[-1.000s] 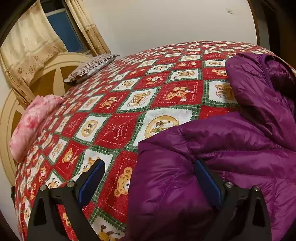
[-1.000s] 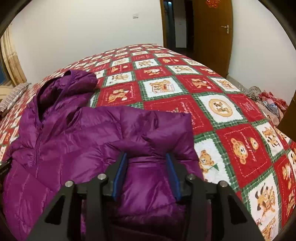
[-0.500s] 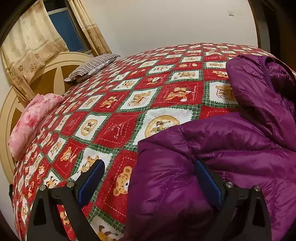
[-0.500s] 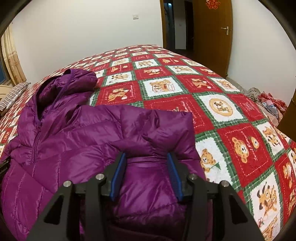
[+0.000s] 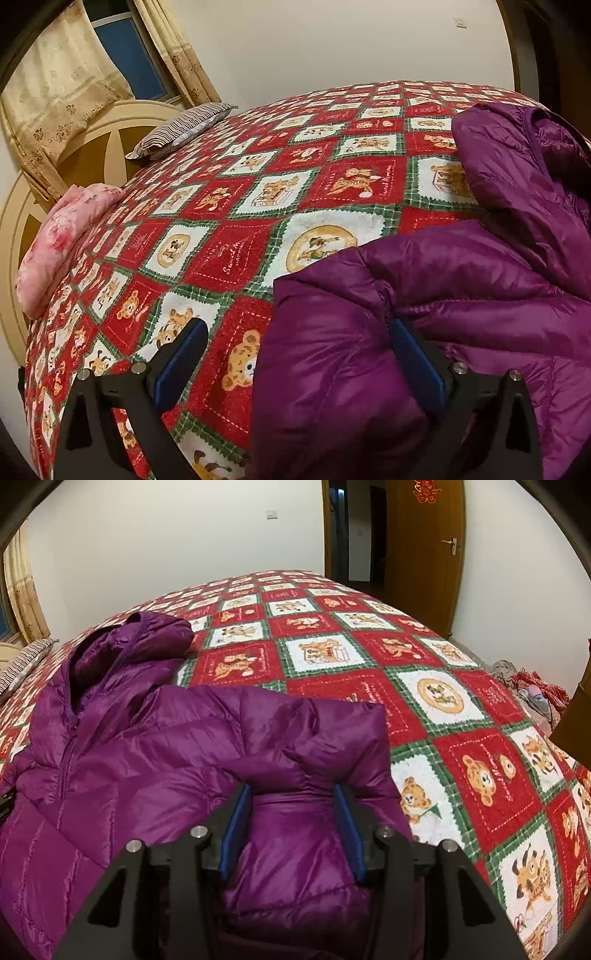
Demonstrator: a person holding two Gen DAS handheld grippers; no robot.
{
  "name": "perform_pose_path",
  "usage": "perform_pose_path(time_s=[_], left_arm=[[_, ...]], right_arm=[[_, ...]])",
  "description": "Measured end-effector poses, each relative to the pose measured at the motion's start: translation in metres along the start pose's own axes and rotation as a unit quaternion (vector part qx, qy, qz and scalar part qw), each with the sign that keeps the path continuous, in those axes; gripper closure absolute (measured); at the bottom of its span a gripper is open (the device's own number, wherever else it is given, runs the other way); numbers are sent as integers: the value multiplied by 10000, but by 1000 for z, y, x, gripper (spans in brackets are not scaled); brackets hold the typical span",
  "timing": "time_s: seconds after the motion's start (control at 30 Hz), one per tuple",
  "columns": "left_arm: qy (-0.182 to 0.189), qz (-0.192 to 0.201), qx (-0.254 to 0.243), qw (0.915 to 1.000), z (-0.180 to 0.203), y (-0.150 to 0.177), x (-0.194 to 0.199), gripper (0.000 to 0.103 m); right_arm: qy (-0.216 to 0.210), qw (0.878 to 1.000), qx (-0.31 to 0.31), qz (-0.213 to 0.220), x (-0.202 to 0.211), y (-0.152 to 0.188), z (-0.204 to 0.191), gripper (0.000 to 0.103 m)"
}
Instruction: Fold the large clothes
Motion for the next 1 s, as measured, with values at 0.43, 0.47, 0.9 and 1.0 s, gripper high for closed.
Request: perform_pose_path(time_s=[0.43,0.47,0.9,1.0], left_arm=[[286,-219,-8,9994,-5,-4,-2,2],[540,-367,60,9978,-11,-9,-4,2],[2191,145,530,9742,37,-141,-33,3],[2224,-77,841,9713,47,-153,-64,3]], right_arm=[[-176,9998,18,-35,-1,1,-4,42],[-263,9996,60,-85,-1,-1,-6,35],[-1429,9887,-455,-68,-66,-117,-40,22],[-1598,9846,-698,-147,-100,-137,-49,22]])
Point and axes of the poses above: each gripper's, at about its wrist camera, not at the fingertips, and x roughly against the way its jaws point, z to its right, y to its underside, the point moved 3 cm from there along -x, roughly the way its jaws point, and after that the axes turned 14 degrees about z, right-handed, at the moved point
